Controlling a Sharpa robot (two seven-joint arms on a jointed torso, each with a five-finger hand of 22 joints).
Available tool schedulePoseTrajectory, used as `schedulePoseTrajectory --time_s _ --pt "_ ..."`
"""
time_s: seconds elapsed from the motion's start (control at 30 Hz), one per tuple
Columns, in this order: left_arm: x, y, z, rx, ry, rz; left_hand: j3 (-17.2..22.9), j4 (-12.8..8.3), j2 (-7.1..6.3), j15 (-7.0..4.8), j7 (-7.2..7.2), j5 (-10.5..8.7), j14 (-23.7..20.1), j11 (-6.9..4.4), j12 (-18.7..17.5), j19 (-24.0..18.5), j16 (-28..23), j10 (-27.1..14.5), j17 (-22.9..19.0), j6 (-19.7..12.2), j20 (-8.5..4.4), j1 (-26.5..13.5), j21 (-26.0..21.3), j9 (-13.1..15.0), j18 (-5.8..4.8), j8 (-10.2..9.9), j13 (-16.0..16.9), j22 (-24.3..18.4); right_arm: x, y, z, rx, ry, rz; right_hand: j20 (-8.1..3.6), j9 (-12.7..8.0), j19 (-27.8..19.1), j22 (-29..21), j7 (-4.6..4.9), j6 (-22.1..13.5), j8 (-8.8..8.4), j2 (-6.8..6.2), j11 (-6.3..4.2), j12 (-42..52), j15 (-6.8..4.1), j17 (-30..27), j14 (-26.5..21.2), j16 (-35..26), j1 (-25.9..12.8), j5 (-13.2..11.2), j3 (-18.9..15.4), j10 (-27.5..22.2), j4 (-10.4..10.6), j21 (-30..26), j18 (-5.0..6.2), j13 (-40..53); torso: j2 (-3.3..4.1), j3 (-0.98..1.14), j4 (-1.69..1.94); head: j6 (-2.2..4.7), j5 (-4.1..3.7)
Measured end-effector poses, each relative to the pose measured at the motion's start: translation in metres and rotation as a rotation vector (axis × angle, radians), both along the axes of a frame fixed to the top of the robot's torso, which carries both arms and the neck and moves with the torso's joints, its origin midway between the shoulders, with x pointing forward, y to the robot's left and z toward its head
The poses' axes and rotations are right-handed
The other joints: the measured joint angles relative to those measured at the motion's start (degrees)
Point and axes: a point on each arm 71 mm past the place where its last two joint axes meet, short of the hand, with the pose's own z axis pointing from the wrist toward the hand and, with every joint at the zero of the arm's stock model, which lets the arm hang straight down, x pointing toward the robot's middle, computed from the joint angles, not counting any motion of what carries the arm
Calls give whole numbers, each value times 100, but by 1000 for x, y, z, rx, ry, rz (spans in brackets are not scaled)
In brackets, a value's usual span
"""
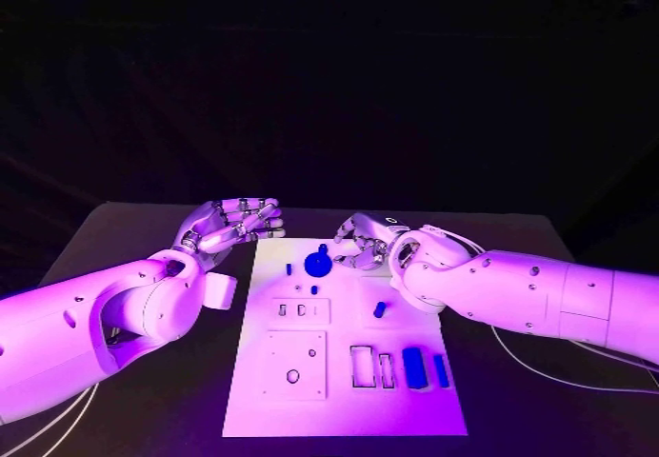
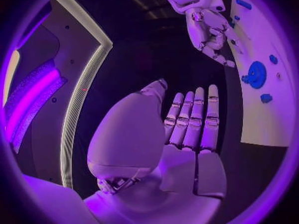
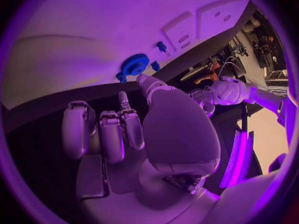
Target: Assemble the parts on the task board
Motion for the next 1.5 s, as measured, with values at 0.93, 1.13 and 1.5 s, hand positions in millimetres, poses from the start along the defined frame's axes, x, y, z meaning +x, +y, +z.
schedulePoseTrajectory --time_s 0.93,1.13,1.5 --pt "5 1 -3 1 3 1 16 16 -26 1 0 -22 -42 20 -21 0 -23 -21 11 0 0 -26 0 -5 0 0 0 -7 -2 -156 -1 74 146 -90 -32 -35 32 -2 15 46 -1 -206 4 -74 0 0 0 22 568 -147 380 -39 -648 27 0 -2 -65 120 -96 -13 -83" --pt "5 2 -3 1 3 1 16 16 -26 1 0 -22 -42 20 -21 0 -23 -21 11 0 0 -26 0 -4 0 0 0 -12 -2 -157 -10 74 174 -84 -32 -41 32 -2 30 31 -1 -228 4 -74 0 4 0 22 545 -147 348 -38 -648 27 0 -2 -62 124 -85 -33 -76" --pt "5 2 -3 1 4 1 16 16 -26 1 0 -22 -42 20 -21 0 -22 -21 10 0 0 -26 0 -4 0 0 0 -11 -1 -157 -21 76 213 -82 -32 -41 32 -3 30 31 -1 -219 25 -74 0 3 0 22 490 -113 332 -59 -632 27 0 -3 -60 120 -81 -63 -54"
